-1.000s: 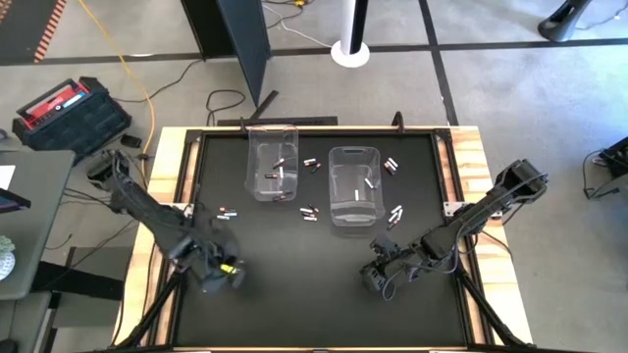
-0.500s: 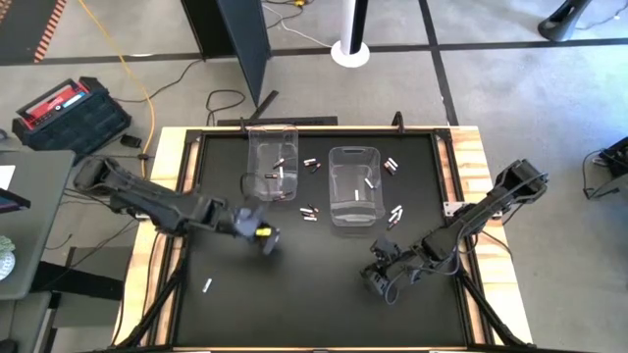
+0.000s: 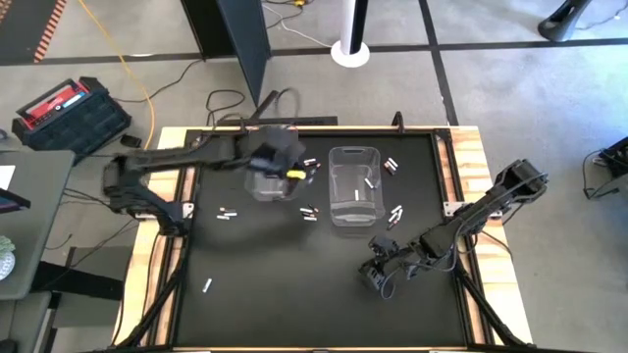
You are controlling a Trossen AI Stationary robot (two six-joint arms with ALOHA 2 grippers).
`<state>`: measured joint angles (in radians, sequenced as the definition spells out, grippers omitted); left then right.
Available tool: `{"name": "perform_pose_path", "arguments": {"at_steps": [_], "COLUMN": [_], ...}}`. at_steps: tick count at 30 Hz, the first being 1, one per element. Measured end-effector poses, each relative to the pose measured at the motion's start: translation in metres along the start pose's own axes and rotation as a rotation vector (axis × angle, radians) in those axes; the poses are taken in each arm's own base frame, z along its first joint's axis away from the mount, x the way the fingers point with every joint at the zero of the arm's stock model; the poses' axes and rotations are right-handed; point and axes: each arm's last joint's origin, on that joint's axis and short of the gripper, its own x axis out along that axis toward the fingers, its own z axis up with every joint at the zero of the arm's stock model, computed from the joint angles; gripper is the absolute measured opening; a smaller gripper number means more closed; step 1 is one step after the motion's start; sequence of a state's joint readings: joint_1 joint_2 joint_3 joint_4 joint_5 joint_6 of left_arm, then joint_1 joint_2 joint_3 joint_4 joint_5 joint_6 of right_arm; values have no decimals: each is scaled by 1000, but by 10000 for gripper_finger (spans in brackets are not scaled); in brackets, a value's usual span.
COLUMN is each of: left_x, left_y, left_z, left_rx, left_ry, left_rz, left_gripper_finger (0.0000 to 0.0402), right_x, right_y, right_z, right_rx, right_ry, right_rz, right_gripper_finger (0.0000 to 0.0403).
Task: Sort batteries
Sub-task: Put the white battery into the right transparent bin
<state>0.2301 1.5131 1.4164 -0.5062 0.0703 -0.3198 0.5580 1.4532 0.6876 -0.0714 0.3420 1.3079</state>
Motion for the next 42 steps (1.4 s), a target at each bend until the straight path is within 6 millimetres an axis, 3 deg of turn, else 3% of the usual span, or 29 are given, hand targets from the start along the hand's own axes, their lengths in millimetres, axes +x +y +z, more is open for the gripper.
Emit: {"name": "perform_pose_path", "arguments": {"at_steps": [5, 9, 15, 23, 29, 42], "left_x": [40, 84, 152, 220, 241, 243], "left_y": [6, 8, 18, 38, 46, 46], "left_z": [41, 52, 44, 6, -11, -12], "left_rx": [165, 272, 345, 387, 380, 382], "left_ry": [102, 177, 254, 397, 451, 443], "left_rz": [31, 37, 38, 43, 50, 57], "left_gripper_finger": [52, 52, 52, 52, 52, 52], "right_x": [3, 5, 7, 3, 1, 1], "right_y": [-3, -5, -7, -3, -1, -1], "right_z": [10, 17, 21, 9, 2, 2], "right_rx": [35, 76, 133, 161, 168, 166], "right_ry": [-25, -41, -52, -22, -6, -5], "right_rz": [-16, -26, -30, -13, -6, -8], "right_gripper_finger": [121, 121, 121, 121, 121, 121]}}
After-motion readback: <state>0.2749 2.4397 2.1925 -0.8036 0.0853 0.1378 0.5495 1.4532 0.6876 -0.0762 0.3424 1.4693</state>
